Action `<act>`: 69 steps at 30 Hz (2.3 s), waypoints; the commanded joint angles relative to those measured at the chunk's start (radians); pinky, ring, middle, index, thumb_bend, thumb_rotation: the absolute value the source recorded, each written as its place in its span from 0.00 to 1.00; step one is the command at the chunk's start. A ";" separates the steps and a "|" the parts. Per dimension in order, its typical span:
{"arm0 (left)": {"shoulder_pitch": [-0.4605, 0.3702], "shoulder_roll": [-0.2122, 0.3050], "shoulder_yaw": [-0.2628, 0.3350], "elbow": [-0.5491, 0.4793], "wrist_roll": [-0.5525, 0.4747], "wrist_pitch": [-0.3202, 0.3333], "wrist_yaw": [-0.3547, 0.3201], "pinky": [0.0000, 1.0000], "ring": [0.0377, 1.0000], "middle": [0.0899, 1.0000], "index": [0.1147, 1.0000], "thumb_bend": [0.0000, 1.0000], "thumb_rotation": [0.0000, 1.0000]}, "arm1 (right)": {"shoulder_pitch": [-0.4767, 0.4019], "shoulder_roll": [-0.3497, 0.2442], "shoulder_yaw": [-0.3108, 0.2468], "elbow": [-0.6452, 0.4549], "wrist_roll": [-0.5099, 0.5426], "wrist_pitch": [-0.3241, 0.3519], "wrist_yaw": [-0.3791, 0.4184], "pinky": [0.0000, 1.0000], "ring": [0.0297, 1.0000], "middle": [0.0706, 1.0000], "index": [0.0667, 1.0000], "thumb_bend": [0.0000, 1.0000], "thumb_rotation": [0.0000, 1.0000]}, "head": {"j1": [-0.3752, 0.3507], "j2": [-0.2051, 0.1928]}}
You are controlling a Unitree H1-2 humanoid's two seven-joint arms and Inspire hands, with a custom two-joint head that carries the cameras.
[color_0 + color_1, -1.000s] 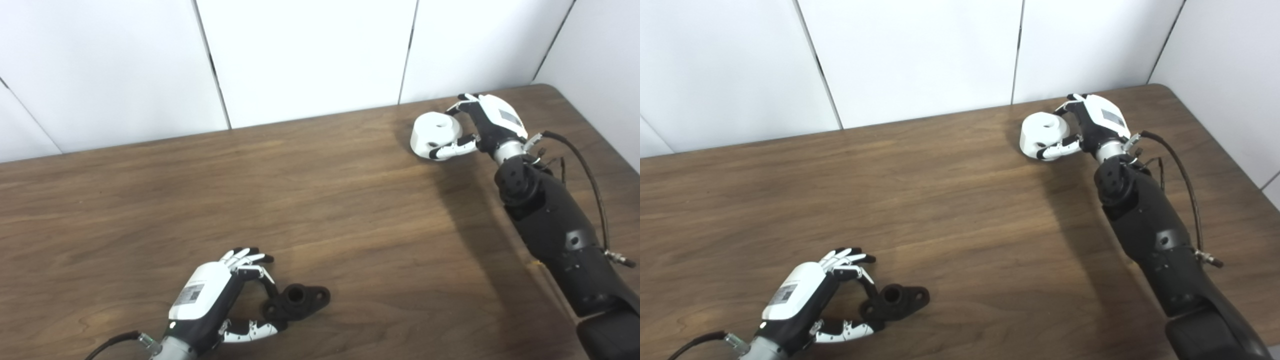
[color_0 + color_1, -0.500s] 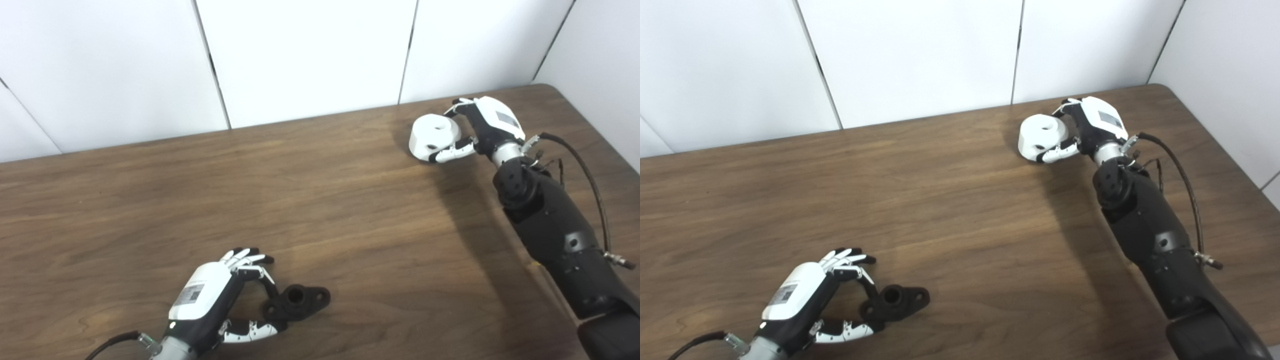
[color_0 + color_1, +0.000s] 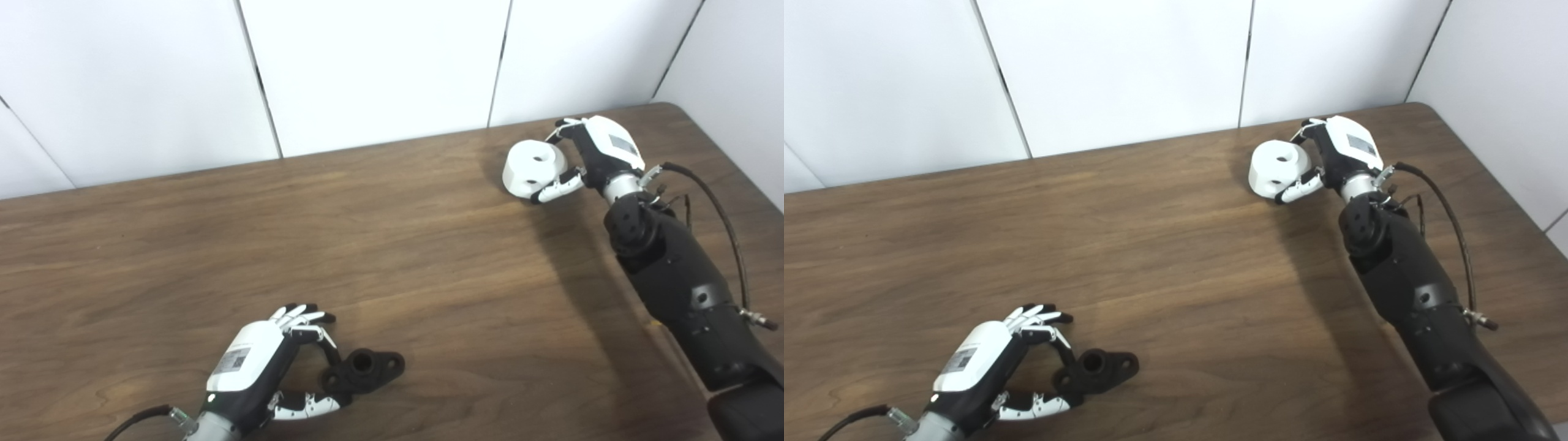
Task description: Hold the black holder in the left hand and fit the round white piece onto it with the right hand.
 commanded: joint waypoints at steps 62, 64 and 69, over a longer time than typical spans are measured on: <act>-0.006 -0.102 -0.100 0.112 0.109 0.136 -0.153 0.91 0.92 0.83 0.43 0.50 0.05 | 0.315 0.113 0.105 -1.041 -0.168 0.169 0.604 0.93 0.93 0.80 0.45 0.52 0.13 | 0.242 0.091; -0.007 -0.102 -0.098 0.112 0.106 0.135 -0.153 0.90 0.91 0.83 0.43 0.50 0.05 | 0.321 0.121 0.102 -1.052 -0.172 0.168 0.614 0.93 0.94 0.80 0.45 0.52 0.13 | 0.244 0.099; -0.014 -0.101 -0.093 0.115 0.098 0.131 -0.152 0.91 0.92 0.83 0.43 0.50 0.05 | 0.329 0.143 0.097 -1.079 -0.180 0.168 0.638 0.92 0.93 0.80 0.45 0.52 0.13 | 0.248 0.129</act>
